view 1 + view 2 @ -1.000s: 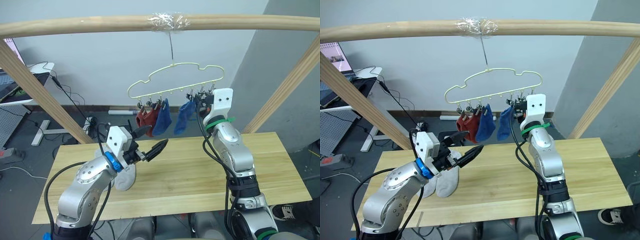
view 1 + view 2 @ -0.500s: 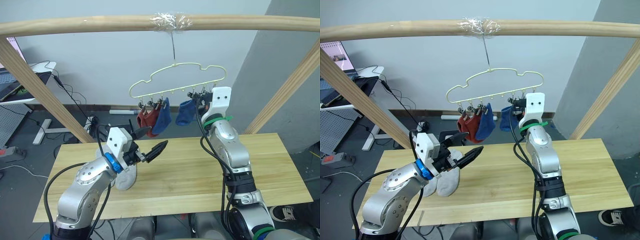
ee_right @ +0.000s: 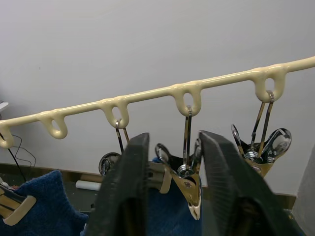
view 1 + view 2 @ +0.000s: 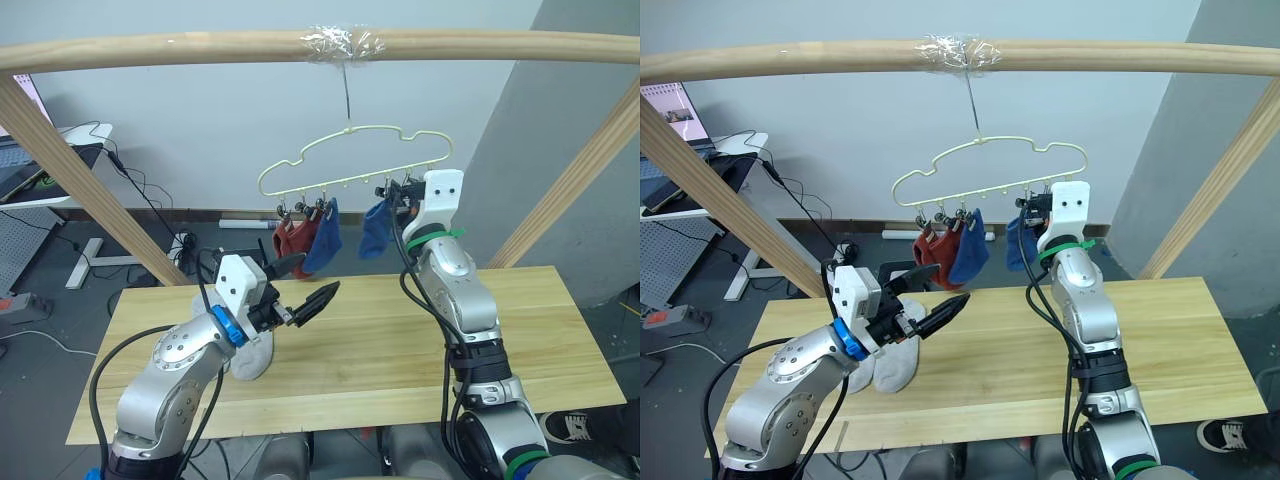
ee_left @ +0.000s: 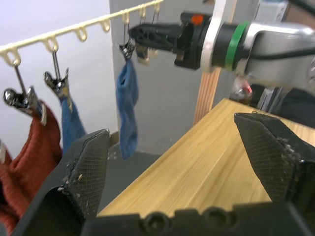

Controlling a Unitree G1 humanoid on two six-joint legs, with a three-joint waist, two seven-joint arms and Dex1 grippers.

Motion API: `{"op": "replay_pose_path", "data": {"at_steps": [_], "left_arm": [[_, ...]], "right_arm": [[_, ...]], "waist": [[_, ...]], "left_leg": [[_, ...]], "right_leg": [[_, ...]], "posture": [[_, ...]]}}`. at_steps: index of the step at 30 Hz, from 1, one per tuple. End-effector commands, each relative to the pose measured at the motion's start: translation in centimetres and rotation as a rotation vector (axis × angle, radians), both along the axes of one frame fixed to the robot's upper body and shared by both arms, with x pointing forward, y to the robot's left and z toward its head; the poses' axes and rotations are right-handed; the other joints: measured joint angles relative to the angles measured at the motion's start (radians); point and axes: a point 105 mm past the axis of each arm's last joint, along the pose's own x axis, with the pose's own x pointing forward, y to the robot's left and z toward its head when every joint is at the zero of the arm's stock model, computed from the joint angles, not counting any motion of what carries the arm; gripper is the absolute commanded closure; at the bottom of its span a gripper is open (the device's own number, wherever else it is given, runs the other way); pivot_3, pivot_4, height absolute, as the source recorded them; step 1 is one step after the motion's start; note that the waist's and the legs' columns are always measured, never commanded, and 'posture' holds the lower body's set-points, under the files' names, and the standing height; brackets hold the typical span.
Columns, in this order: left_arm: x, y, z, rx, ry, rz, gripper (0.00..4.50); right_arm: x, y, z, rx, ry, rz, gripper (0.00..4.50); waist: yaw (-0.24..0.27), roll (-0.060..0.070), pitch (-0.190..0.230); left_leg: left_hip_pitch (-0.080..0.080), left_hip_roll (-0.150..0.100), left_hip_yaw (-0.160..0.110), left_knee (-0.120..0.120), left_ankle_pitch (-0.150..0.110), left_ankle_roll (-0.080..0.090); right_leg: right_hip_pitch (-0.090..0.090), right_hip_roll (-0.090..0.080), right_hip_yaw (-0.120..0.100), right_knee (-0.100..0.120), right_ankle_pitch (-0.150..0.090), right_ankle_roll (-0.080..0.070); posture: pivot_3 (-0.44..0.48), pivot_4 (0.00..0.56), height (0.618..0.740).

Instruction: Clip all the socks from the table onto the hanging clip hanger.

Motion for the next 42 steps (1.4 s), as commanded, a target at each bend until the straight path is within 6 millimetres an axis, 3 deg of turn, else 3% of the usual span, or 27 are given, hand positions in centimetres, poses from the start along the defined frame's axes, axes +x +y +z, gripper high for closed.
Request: {"op": "replay_pose_path", "data": {"at_steps": [1, 2, 16, 19, 24, 42], "left_arm": [[-0.5, -0.3, 2.2, -0.046, -0.08, -0.019, 0.0], [-0.5, -0.3, 2.2, -0.046, -0.081, -0.018, 0.0], [-0.5, -0.3, 1.5, -0.028, -0.08, -0.001, 0.0], [-0.4, -0.3, 1.4, -0.026, -0.081, 0.002, 0.0], [-0.4, -0.4, 1.4, -0.023, -0.082, 0.003, 0.0], [-0.2, -0.5, 1.2, -0.01, -0.078, -0.001, 0.0]], "right_arm": [[-0.1, -0.3, 1.1, 0.003, -0.046, -0.007, 4.31], [-0.1, -0.3, 1.1, 0.002, -0.045, -0.007, 4.48], [0.3, -1.3, 1.6, -0.025, -0.05, 0.001, 4.48], [0.2, -1.1, 1.7, -0.027, -0.054, 0.012, 3.91], [0.1, -1.1, 1.8, -0.031, -0.066, 0.004, 2.24], [-0.4, -0.4, 1.1, -0.05, -0.046, 0.014, 2.24]], "waist": [[0.0, 0.0, 0.0], [0.0, 0.0, 0.0], [0.003, 0.0, 0.0], [0.003, 0.0, 0.0], [0.003, 0.0, 0.0], [0.003, 0.0, 0.0]], "left_leg": [[0.0, 0.0, 0.0, 0.0, 0.0, 0.0], [0.0, 0.0, 0.0, 0.0, 0.0, 0.0], [0.0, 0.0, 0.0, 0.0, 0.0, 0.0], [0.0, 0.0, 0.0, 0.0, 0.0, 0.0], [0.0, 0.0, 0.0, 0.0, 0.0, 0.0], [0.0, 0.0, 0.0, 0.0, 0.0, 0.0]], "right_leg": [[0.0, 0.0, 0.0, 0.0, 0.0, 0.0], [0.0, 0.0, 0.0, 0.0, 0.0, 0.0], [0.0, 0.0, 0.0, 0.0, 0.0, 0.0], [0.0, 0.0, 0.0, 0.0, 0.0, 0.0], [0.0, 0.0, 0.0, 0.0, 0.0, 0.0], [0.0, 0.0, 0.0, 0.0, 0.0, 0.0]], "posture": [[-0.002, 0.171, 0.74], [-0.002, 0.171, 0.74], [-0.002, 0.174, 0.74], [-0.003, 0.175, 0.74], [-0.005, 0.174, 0.74], [-0.008, 0.176, 0.74]]}}
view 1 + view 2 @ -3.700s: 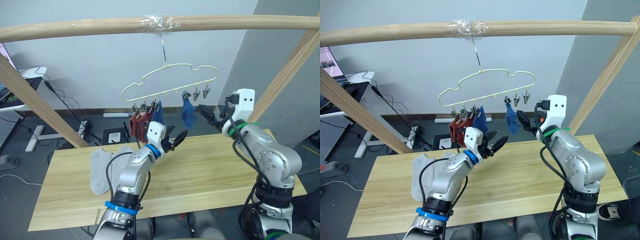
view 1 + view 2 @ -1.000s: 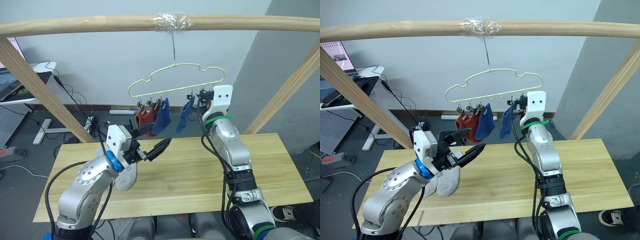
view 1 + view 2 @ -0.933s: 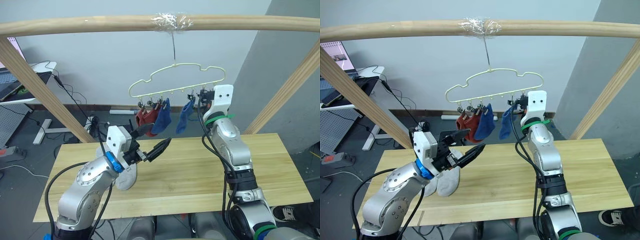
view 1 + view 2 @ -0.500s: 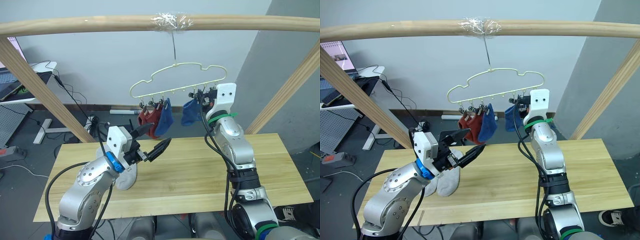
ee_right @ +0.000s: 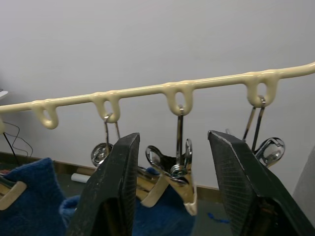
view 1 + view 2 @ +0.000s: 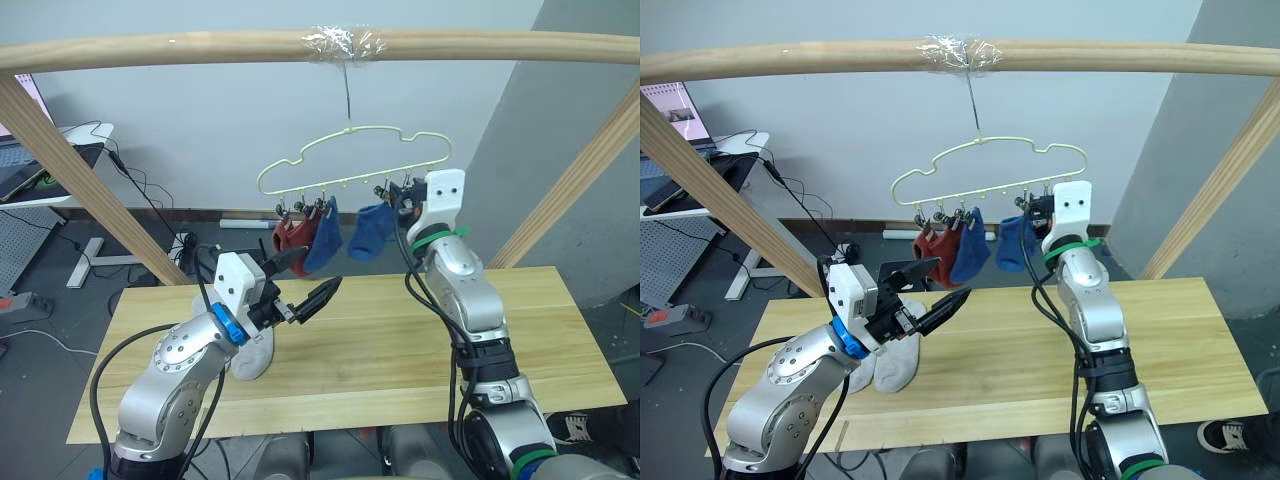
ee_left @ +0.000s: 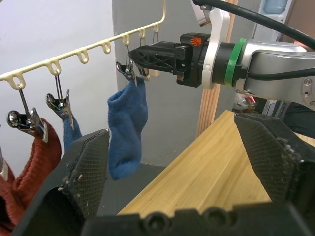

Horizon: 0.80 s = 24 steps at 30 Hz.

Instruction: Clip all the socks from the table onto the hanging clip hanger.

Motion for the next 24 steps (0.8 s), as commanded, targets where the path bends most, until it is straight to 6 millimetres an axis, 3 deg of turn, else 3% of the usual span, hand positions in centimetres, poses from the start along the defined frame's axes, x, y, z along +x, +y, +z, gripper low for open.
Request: {"op": "replay_pose_path", "data": {"at_steps": [1, 24], "left_arm": [[-0.14, -0.41, 0.61, -0.005, -0.033, -0.017, 0.0], [-0.32, -0.56, 0.57, -0.001, -0.035, -0.02, 0.0]], "right_arm": [[-0.33, -0.08, 1.24, 0.007, -0.046, -0.008, 2.24], [0.62, -0.04, 1.38, 0.038, -0.043, -0.023, 2.24]], "waist": [[0.0, 0.0, 0.0], [0.0, 0.0, 0.0]], "left_leg": [[0.0, 0.0, 0.0, 0.0, 0.0, 0.0], [0.0, 0.0, 0.0, 0.0, 0.0, 0.0]], "right_leg": [[0.0, 0.0, 0.0, 0.0, 0.0, 0.0], [0.0, 0.0, 0.0, 0.0, 0.0, 0.0]], "posture": [[-0.007, 0.177, 0.74], [0.003, 0.173, 0.74]]}}
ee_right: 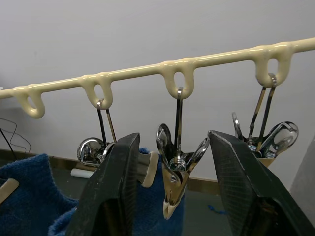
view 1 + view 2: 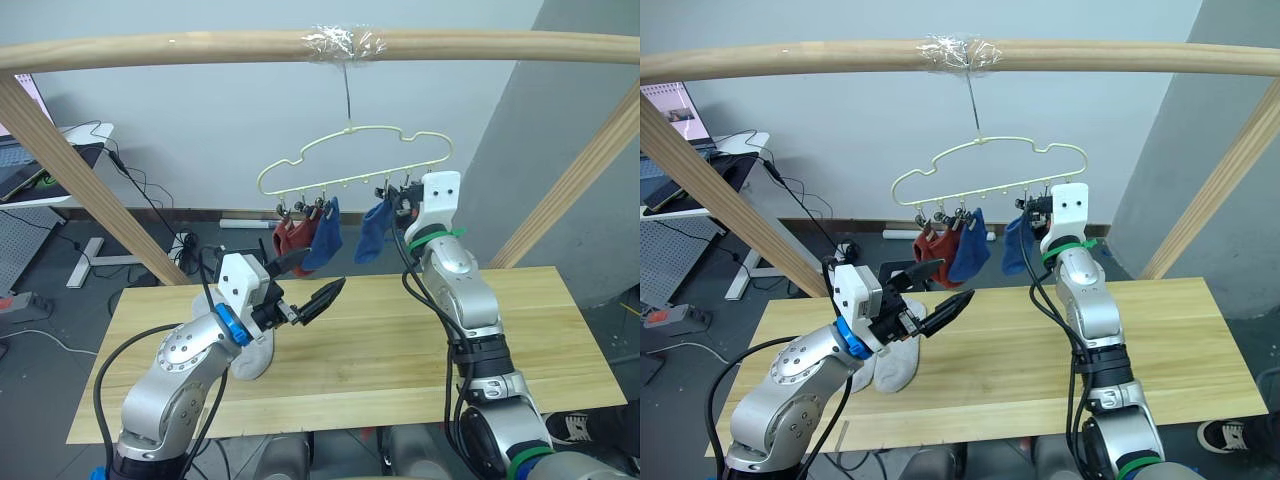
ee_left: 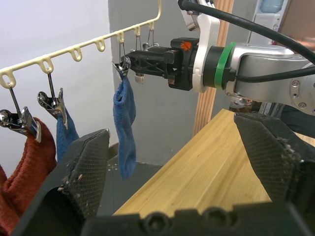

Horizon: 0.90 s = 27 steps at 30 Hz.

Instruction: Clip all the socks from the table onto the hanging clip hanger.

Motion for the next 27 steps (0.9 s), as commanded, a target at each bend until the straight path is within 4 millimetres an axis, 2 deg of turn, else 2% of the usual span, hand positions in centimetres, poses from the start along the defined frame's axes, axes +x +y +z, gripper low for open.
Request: {"op": "replay_pose_path", "data": {"at_steps": [1, 27], "left_arm": [[-0.3, -0.2, 0.8, -0.003, -0.042, -0.007, 0.0], [-0.4, -0.4, 0.4, 0.03, -0.047, -0.012, 0.0]], "right_arm": [[-0.1, 0.1, 2.1, 0.019, -0.073, 0.0, 2.24], [-0.2, 1.7, 2.0, 0.048, -0.06, 0.075, 2.24]], "waist": [[0.0, 0.0, 0.0], [0.0, 0.0, 0.0]], "left_leg": [[0.0, 0.0, 0.0, 0.0, 0.0, 0.0], [0.0, 0.0, 0.0, 0.0, 0.0, 0.0]], "right_leg": [[0.0, 0.0, 0.0, 0.0, 0.0, 0.0], [0.0, 0.0, 0.0, 0.0, 0.0, 0.0]], "posture": [[0.003, 0.173, 0.74], [0.012, 0.174, 0.74]]}}
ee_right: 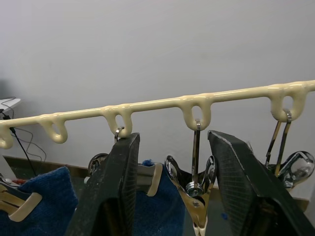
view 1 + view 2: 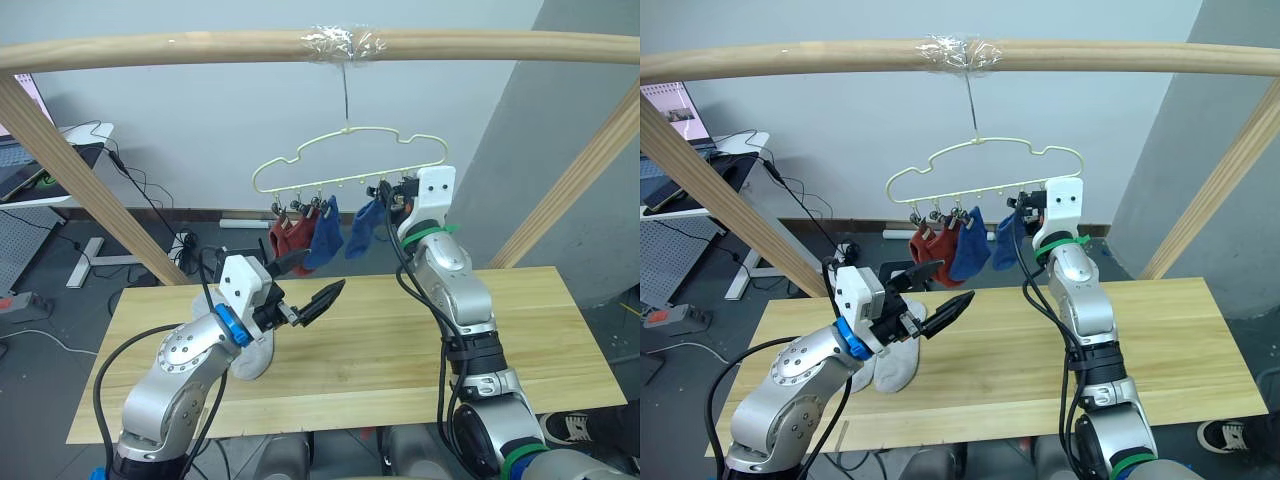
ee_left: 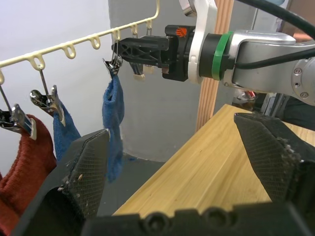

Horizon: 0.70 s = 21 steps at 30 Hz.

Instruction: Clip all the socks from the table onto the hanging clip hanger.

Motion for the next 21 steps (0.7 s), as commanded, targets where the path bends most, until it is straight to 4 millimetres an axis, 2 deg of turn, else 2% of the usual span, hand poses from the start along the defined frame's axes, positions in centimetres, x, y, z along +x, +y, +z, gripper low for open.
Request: {"op": "replay_pose_path", "data": {"at_steps": [1, 8, 21], "left_arm": [[-0.35, -0.27, 0.77, -0.001, -0.044, -0.016, 0.0], [-0.28, -0.3, 0.78, 0.0, -0.044, -0.015, 0.0], [-0.31, -0.25, 0.79, 0.002, -0.046, -0.013, 0.0]], "right_arm": [[-0.15, 0.28, 1.08, 0.008, -0.038, 0.016, 2.24], [0.12, -0.01, 0.52, -0.02, -0.015, 0.0, 2.24], [0.31, -0.09, 0.71, -0.02, -0.023, -0.003, 2.24]], "waist": [[0.0, 0.0, 0.0], [0.0, 0.0, 0.0], [0.0, 0.0, 0.0]], "left_leg": [[0.0, 0.0, 0.0, 0.0, 0.0, 0.0], [0.0, 0.0, 0.0, 0.0, 0.0, 0.0], [0.0, 0.0, 0.0, 0.0, 0.0, 0.0]], "right_leg": [[0.0, 0.0, 0.0, 0.0, 0.0, 0.0], [0.0, 0.0, 0.0, 0.0, 0.0, 0.0], [0.0, 0.0, 0.0, 0.0, 0.0, 0.0]], "posture": [[0.012, 0.175, 0.74], [0.014, 0.176, 0.74], [0.015, 0.176, 0.74]]}}
